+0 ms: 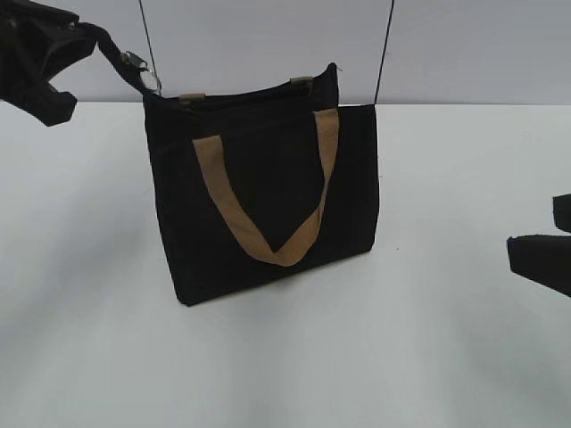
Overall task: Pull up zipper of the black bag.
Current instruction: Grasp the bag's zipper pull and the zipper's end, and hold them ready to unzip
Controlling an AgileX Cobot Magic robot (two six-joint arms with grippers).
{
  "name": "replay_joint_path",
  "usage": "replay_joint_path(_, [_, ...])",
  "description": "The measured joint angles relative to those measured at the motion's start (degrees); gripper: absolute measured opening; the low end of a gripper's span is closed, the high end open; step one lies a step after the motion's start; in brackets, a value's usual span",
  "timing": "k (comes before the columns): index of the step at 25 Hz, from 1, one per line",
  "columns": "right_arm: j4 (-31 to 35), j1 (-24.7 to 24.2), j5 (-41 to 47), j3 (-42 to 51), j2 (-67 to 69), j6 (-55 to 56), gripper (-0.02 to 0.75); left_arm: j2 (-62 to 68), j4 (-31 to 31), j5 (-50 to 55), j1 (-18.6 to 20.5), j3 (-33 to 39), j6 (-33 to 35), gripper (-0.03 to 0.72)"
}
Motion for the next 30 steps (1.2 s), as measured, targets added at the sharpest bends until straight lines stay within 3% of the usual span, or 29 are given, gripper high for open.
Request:
replay_joint_path(5, [2.34,0.45,-0.53,-3.17,3.69,-4.37,0.489,0.00,-0.05,0.00,0.00,0.00,0.00,0.022])
replay_joint_path(12, [8.65,1.98,3.24,-17.11,15.50,-15.86,0.350,0.00,-0.05,-0.52,0.00,0.00,-0.08,0.022])
replay_joint_path(21, [10.73,15.28,4.32,-33.88,36.88,-28.42,0.336,0.00,-0.05,-3.14,0.00,0.00,-0.13,0.022])
replay_joint_path(30, [10.99,20.10,1.39,-51.40,59.40,-30.43,0.336,0.00,0.90,-7.69,0.00,0.00,-0.13,0.022])
